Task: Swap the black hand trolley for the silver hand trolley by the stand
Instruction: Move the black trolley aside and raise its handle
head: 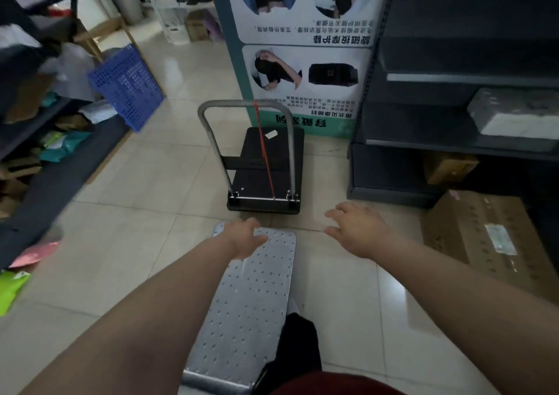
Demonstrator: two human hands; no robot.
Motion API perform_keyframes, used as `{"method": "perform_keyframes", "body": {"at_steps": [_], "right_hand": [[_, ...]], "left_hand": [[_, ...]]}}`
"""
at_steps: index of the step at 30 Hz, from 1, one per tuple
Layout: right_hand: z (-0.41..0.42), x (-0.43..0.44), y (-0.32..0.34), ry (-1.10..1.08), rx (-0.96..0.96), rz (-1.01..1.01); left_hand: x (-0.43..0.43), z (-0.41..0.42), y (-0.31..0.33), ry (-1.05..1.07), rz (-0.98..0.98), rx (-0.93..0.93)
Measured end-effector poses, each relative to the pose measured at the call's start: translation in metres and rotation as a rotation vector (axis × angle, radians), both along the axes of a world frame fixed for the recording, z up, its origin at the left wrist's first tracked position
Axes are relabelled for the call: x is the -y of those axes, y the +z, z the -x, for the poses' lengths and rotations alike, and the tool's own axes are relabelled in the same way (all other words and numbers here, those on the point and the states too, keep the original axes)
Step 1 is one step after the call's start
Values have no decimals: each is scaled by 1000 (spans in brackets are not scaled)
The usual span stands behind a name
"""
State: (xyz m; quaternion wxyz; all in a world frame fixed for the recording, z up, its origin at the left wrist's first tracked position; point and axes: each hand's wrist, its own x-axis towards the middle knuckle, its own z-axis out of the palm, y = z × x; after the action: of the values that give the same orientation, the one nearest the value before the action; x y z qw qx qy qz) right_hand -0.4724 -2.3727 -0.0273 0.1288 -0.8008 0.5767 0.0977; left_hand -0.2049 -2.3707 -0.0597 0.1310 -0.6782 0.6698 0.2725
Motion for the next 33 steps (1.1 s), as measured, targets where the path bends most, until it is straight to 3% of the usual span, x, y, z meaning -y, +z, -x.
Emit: {"method": "perform_keyframes", "body": {"at_steps": [11,24,28,33], "right_hand": [[-49,211,16,85,33,-65],[-83,444,-10,295,56,-57],[-99,486,-30,314,104,-105],[-123,490,-54,268,240,-306]], "left_hand": [[192,-30,21,104,97,-30],[367,-36,41,404,138,24],[405,-36,43,520,246,6],[423,-48,38,485,197,83]]}}
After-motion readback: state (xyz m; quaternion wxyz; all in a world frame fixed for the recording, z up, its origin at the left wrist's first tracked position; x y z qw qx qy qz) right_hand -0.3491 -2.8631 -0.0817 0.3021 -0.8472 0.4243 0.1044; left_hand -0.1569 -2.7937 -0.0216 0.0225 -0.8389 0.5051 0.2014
